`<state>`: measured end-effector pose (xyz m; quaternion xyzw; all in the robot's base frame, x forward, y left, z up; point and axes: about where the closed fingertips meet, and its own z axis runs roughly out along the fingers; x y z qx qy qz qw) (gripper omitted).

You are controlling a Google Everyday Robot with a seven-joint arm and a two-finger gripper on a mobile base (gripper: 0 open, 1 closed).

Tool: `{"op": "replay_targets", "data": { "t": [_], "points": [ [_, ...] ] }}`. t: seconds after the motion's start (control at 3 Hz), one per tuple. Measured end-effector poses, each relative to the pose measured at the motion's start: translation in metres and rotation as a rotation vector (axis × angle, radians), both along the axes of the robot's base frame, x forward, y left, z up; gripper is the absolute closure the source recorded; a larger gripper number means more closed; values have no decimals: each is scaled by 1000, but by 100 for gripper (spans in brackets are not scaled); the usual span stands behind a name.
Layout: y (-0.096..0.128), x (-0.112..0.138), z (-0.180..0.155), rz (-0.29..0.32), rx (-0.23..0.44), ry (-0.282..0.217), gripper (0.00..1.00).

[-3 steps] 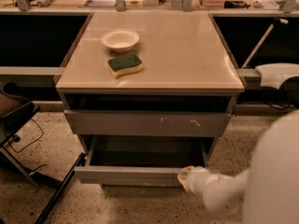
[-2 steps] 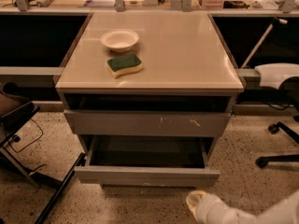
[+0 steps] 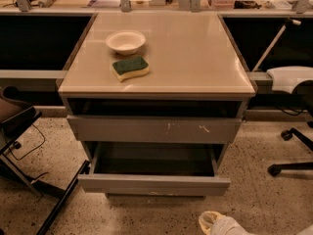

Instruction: Open middle drawer

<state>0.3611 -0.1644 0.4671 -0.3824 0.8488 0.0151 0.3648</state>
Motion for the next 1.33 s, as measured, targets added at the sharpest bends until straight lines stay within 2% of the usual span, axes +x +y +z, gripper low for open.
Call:
{"op": "replay_targets", "data": {
  "t": [0.67, 1.0, 1.33],
  "points": [
    [0, 0, 0, 0, 0, 0, 11],
    [0, 0, 0, 0, 0, 0, 0],
    [3, 6, 1, 15, 2, -2, 0]
  ]
}}
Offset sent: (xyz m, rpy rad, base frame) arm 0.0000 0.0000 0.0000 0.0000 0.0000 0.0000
